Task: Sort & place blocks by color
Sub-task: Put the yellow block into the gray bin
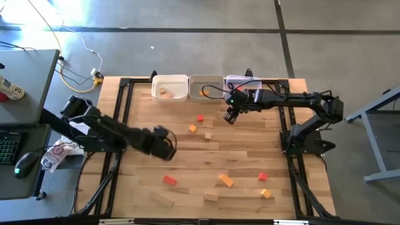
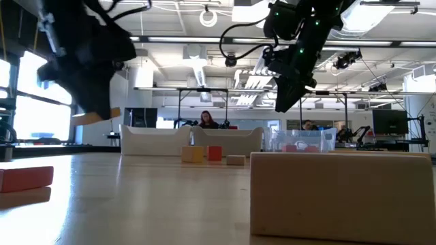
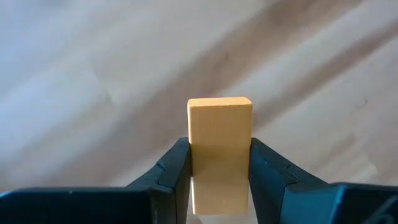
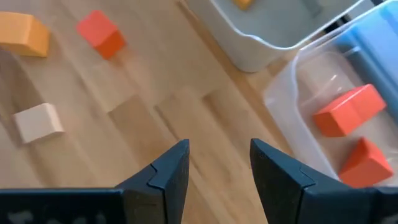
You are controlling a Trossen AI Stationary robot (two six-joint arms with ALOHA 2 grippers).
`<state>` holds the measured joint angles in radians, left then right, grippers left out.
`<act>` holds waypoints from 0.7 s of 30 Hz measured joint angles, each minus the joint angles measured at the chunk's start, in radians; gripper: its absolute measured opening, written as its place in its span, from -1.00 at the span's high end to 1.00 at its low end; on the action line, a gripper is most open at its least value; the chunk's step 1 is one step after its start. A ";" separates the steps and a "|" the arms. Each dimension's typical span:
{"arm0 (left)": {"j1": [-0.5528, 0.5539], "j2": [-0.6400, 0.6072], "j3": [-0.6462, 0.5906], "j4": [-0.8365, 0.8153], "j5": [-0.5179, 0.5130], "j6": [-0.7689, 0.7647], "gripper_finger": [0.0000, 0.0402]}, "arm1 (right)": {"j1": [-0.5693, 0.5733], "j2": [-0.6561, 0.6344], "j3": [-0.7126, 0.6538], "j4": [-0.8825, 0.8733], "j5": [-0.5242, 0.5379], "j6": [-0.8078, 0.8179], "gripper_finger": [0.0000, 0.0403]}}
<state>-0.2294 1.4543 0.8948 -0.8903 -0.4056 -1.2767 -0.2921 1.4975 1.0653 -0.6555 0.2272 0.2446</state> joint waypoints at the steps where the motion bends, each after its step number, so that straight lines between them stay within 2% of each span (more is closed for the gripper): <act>1: 0.031 -0.009 0.000 0.006 -0.005 0.046 0.52 | 0.010 0.000 0.000 0.000 0.000 0.009 0.23; 5: 0.151 -0.038 0.000 0.056 -0.023 0.240 0.52 | 0.045 0.000 0.000 0.001 0.000 0.040 0.23; 10: 0.299 -0.048 0.000 0.193 -0.020 0.483 0.52 | 0.076 0.000 0.000 0.001 -0.001 0.097 0.23; 16: 0.460 -0.042 0.001 0.390 0.077 0.746 0.52 | 0.116 0.000 0.000 -0.002 -0.040 0.166 0.23; 21: 0.570 -0.043 0.001 0.523 0.146 0.893 0.52 | 0.150 0.000 0.000 0.005 -0.032 0.230 0.23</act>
<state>0.3406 1.4117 0.8955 -0.3671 -0.2594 -0.3833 -0.1419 1.4975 1.0653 -0.6501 0.1948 0.4746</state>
